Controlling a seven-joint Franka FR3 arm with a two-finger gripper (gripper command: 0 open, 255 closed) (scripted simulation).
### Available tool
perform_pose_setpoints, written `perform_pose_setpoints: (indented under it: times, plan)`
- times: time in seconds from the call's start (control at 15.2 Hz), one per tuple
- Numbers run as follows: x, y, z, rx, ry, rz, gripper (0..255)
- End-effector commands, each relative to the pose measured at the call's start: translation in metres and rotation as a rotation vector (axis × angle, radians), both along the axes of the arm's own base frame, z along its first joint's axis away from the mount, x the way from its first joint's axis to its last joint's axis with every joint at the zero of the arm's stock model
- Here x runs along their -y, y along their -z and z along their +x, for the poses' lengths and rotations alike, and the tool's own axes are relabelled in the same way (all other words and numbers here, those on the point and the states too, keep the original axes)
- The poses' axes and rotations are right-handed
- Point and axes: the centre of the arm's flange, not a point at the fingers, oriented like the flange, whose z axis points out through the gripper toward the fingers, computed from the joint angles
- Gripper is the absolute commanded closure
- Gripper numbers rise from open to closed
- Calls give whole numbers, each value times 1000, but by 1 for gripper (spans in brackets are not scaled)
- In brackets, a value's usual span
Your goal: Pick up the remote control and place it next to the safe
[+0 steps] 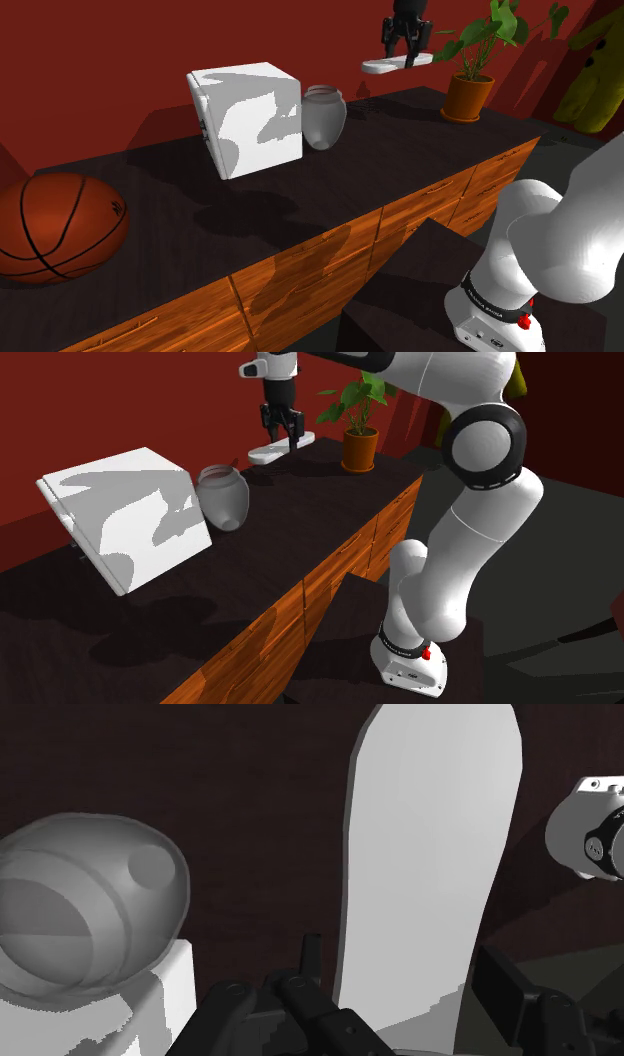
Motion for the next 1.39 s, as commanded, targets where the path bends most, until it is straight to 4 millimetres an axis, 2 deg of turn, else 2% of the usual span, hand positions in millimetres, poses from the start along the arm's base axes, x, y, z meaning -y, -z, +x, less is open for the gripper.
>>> perform_pose_setpoints:
  times: [0.0, 1.32]
  plan:
    - [-26, -1, 11, 0, 1, 0, 255]
    - [-276, -2, 95, 0, 1, 0, 255]
